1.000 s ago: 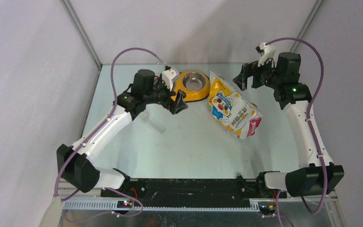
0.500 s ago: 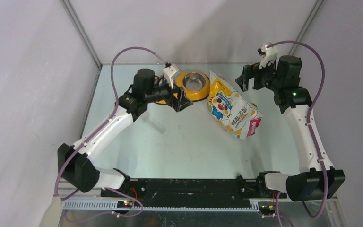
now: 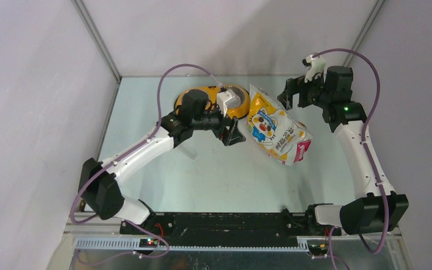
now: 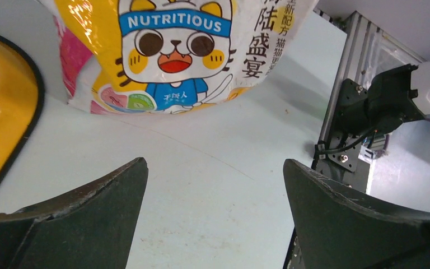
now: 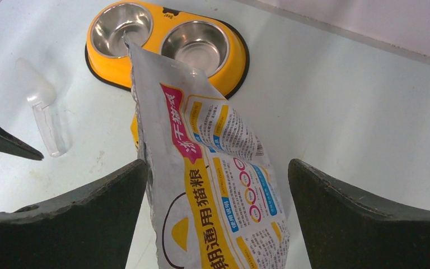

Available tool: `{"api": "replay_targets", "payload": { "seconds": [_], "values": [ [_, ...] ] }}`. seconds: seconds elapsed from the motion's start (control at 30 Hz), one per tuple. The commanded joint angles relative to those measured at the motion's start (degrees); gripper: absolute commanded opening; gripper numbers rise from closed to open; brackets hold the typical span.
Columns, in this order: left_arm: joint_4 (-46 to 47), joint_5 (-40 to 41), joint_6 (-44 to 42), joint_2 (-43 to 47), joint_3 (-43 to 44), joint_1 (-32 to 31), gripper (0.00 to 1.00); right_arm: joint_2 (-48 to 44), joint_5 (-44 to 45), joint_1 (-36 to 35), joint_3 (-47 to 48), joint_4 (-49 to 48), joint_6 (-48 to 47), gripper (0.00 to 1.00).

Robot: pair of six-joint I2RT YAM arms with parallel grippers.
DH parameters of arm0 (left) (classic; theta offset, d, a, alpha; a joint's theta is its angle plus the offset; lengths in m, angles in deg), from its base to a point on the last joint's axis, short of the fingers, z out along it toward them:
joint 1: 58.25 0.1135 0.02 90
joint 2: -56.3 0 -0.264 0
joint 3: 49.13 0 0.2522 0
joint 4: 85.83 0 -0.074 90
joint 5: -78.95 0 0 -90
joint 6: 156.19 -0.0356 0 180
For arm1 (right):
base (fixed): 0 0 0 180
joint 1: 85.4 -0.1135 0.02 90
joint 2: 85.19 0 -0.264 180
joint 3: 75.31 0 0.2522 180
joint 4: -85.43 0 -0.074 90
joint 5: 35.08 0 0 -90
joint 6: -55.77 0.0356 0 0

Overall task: Serve the pet food
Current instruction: Open the pet food bag at the center of the board.

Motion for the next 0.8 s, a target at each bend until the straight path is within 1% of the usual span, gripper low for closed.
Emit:
{"api": "replay_targets", "payload": {
  "seconds": [0.0,0.3,0.47,0.77],
  "values": [
    [-1.2,0.2,0.2,-1.6,2.2,-1.1,0.98,0.4,-1.0,-0.3,0.1,-0.5,-1.1,0.99],
    [-2.3,0.1,0.5,-3.3,2.9,-1.2,0.98,0.1,-3.4,-0.4,0.1,0.2,-1.7,0.99],
    [-2.6,0.1,0.3,-2.6,2.9,-1.2,0.98,0.6,-1.5,-0.3,0.2,0.1,-1.1,0.99],
    [-3.8,0.0,-0.4,-1.9,3.2,-1.2,0.98,1.3,-0.6,0.0,0.1,0.0,-1.4,0.99]
  ]
}}
